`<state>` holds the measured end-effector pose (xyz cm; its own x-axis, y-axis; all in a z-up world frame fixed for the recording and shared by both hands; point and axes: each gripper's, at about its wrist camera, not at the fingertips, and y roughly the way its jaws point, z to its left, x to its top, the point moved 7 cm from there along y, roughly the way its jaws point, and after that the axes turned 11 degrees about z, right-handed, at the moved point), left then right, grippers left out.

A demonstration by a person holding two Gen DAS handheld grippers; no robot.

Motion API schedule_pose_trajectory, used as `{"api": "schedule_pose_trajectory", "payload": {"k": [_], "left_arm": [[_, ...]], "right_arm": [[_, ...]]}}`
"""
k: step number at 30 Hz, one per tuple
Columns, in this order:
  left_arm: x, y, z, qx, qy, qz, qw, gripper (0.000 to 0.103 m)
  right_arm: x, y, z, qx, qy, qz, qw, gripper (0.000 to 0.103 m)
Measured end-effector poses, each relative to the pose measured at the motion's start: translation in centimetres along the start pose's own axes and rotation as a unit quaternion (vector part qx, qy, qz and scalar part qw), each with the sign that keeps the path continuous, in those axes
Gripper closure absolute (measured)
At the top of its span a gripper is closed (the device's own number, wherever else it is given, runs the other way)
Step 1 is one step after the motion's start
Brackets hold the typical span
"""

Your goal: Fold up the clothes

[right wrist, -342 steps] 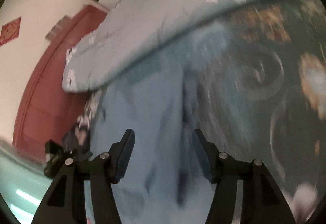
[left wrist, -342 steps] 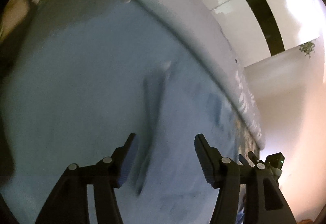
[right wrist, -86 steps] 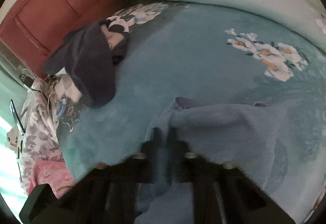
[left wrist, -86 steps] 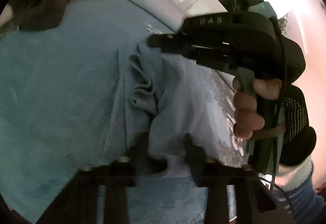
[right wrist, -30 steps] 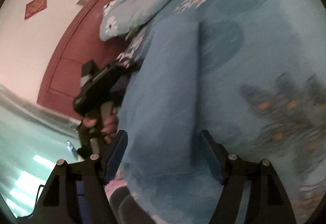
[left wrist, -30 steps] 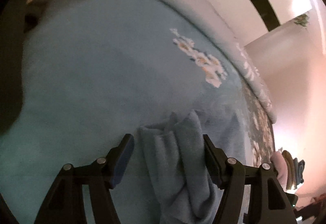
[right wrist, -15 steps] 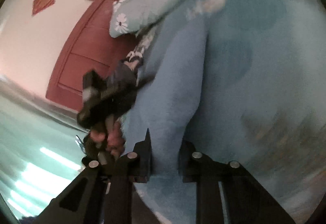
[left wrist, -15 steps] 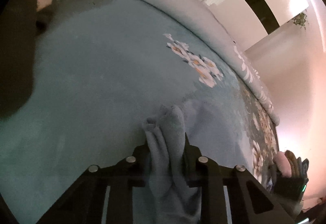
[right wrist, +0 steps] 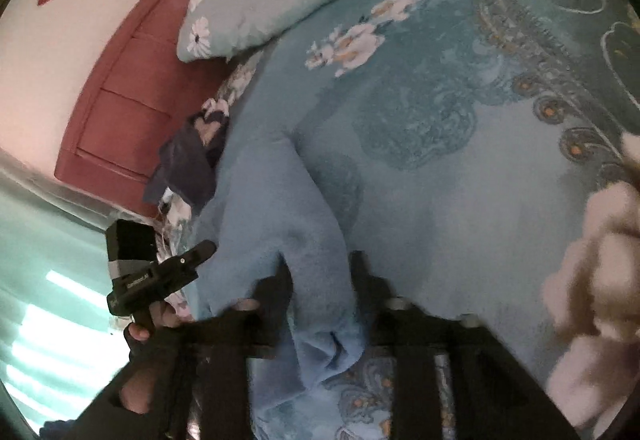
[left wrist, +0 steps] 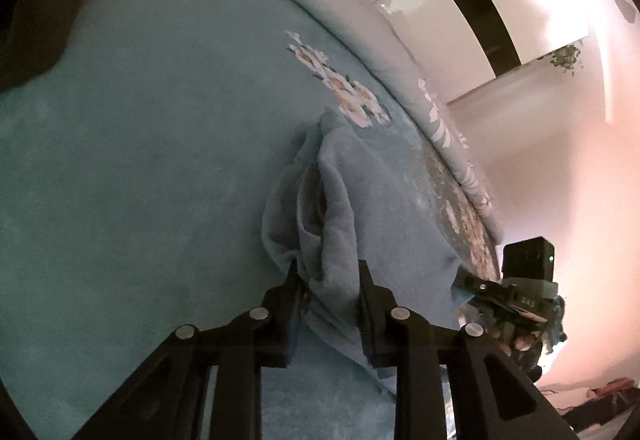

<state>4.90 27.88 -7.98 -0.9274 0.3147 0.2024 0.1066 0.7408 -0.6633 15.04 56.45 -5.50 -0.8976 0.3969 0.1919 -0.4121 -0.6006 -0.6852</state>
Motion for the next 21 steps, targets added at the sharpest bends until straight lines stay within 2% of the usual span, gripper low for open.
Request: {"api": "schedule_pose_trajectory", "payload": {"k": [1, 4, 6, 8, 10, 13, 15, 17, 18, 19, 20, 21], "left_arm": [[0.2, -0.4, 0.1, 0.0, 0.002, -0.001, 1.0, 0.062], [1.6, -1.4, 0.6, 0.008, -0.007, -0.026, 0.9996, 0.044], [2.9, -1.4, 0.7, 0.014, -0.011, -0.032, 0.9993, 0.042], [4.3, -0.3, 0.5, 0.022, 0.001, -0.018, 0.9996, 0.04], [5.2, 1.6, 0.5, 0.031, 0.008, 0.012, 0.9994, 0.04], [5.8, 4.8, 0.4, 0.023, 0.017, 0.062, 0.9977, 0.04], [5.6, 5.5, 0.1, 0.028, 0.025, 0.061, 0.9975, 0.04], [5.5, 5.4, -0.3, 0.034, 0.041, 0.041, 0.9977, 0.042], [5.4, 5.2, -0.2, 0.036, 0.039, 0.034, 0.998, 0.054], [5.2, 5.0, -0.1, 0.034, 0.034, 0.029, 0.9984, 0.075], [4.9, 4.8, 0.0, 0.031, 0.029, 0.024, 0.9988, 0.081], [4.7, 4.6, 0.1, 0.029, 0.024, 0.02, 0.9991, 0.084]], "right_arm": [[-0.2, -0.9, -0.2, -0.003, 0.003, -0.018, 1.0, 0.042], [-1.4, -2.4, -1.0, 0.003, 0.034, -0.069, 0.997, 0.039], [-2.7, -3.0, -1.8, 0.006, 0.062, -0.095, 0.994, 0.039], [-4.2, -2.3, -2.7, 0.014, 0.097, -0.104, 0.99, 0.039], [-5.4, -1.3, -3.0, 0.035, 0.126, -0.11, 0.985, 0.039], [-6.1, -0.8, -2.4, 0.037, 0.141, -0.138, 0.98, 0.039], [-6.3, -0.3, -1.9, 0.042, 0.15, -0.155, 0.976, 0.039], [-6.2, 0.3, -1.4, 0.055, 0.156, -0.157, 0.974, 0.039], [-6.0, 0.6, -1.1, 0.051, 0.151, -0.156, 0.975, 0.039], [-5.5, 0.8, -0.9, 0.05, 0.145, -0.153, 0.976, 0.039], [-5.1, 0.9, -0.8, 0.058, 0.141, -0.149, 0.977, 0.045], [-4.6, 0.9, -0.7, 0.066, 0.138, -0.145, 0.978, 0.058]]}}
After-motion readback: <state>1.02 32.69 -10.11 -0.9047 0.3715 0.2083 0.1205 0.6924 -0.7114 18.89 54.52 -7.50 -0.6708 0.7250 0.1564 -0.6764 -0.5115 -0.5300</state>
